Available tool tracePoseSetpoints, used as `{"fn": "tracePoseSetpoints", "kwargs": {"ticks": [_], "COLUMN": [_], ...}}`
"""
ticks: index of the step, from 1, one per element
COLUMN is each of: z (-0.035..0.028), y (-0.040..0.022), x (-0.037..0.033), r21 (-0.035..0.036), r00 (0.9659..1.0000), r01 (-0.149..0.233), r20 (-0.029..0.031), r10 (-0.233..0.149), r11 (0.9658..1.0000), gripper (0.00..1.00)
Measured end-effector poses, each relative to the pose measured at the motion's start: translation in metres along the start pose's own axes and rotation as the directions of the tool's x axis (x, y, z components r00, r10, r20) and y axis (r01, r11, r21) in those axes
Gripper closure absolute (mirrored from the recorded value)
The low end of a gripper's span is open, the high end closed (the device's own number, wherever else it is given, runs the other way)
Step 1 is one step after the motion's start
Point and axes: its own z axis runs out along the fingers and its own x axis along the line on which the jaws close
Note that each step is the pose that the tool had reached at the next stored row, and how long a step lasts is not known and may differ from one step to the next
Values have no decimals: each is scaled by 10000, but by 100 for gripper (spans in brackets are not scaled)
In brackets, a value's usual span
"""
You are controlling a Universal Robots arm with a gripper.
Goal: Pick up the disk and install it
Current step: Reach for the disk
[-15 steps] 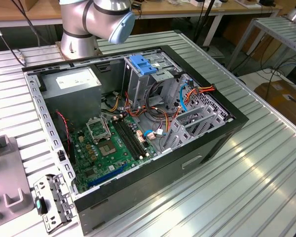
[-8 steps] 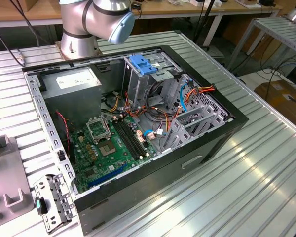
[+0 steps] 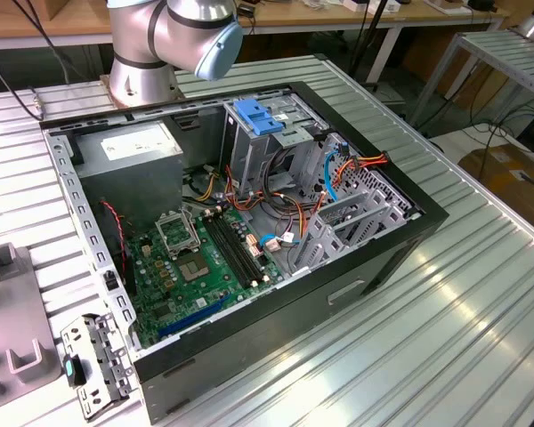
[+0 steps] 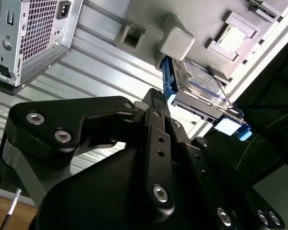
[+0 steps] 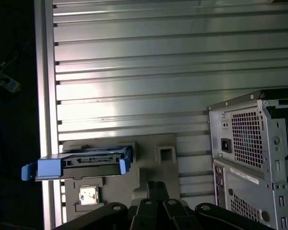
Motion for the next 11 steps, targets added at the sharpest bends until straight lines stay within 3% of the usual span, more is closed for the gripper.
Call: {"fn": "tracePoseSetpoints", "kwargs": {"ticks": [11], "z": [-3], "y": [3], "x": [161], "r21": [0], "r00": [10000], "r01": [-1], "r20": [-1], "r10": [1], "r11": [10000], "gripper": [89]}}
